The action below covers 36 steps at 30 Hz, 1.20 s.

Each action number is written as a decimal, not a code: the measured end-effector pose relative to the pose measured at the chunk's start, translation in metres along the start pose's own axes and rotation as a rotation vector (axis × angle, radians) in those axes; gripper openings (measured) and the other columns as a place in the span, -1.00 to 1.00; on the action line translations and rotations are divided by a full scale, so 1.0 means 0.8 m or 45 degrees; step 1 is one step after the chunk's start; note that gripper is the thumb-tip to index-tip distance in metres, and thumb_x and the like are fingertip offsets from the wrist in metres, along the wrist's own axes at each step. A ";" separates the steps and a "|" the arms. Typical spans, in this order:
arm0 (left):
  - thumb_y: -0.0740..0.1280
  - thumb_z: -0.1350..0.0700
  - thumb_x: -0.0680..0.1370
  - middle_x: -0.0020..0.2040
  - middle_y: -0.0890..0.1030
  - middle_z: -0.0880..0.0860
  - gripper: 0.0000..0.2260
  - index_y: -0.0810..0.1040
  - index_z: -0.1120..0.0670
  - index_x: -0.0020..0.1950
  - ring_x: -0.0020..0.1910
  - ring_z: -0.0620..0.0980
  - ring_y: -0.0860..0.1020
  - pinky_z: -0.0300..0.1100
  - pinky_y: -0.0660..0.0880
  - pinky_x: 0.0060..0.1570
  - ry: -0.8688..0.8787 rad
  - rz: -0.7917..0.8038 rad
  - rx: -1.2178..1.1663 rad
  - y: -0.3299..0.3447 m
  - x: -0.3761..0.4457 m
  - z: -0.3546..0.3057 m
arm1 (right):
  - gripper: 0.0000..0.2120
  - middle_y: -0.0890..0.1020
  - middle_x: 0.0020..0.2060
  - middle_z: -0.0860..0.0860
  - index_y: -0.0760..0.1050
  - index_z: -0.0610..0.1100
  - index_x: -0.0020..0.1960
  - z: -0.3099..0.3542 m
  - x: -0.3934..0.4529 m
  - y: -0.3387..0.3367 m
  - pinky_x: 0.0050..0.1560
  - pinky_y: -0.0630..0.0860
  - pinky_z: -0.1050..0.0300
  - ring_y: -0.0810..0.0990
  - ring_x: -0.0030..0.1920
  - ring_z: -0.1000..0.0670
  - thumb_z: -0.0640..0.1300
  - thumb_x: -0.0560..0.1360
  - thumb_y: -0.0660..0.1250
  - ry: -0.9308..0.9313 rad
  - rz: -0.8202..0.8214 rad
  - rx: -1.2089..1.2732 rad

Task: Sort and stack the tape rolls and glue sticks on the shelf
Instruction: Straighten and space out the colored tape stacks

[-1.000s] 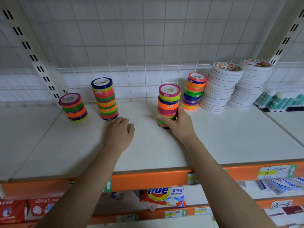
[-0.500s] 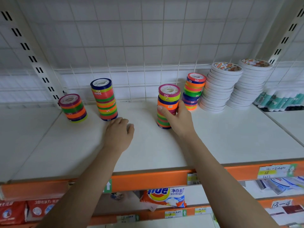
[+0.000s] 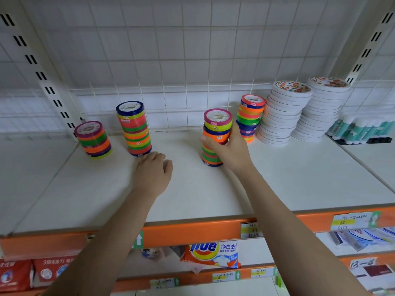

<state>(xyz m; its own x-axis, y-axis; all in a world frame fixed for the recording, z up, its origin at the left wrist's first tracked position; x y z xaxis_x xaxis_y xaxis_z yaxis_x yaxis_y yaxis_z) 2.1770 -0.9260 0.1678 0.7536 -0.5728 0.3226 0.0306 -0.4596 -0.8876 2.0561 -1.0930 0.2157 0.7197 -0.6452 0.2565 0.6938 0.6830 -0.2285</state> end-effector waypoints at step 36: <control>0.18 0.09 0.59 0.05 0.58 0.14 -0.75 0.54 0.24 0.05 0.08 0.12 0.48 -0.08 0.34 0.15 -0.002 -0.003 0.015 0.002 0.001 0.003 | -0.38 0.53 0.09 0.09 0.31 -0.10 0.30 0.016 0.012 -0.006 -0.18 0.42 0.42 0.52 0.04 0.09 0.10 0.37 0.46 0.033 -0.055 -0.058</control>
<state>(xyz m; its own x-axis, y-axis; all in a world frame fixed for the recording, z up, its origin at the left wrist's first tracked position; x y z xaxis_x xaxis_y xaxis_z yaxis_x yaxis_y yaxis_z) 2.1796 -0.9257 0.1657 0.7543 -0.5710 0.3241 0.0400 -0.4527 -0.8908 2.0595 -1.0978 0.2308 0.6892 -0.6828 0.2425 0.7242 0.6385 -0.2604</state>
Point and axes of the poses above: each hand's wrist, its own x-axis towards the middle knuckle, its own y-axis out of the palm, z = x × y, the point moved 6 cm from there along x, towards the middle knuckle
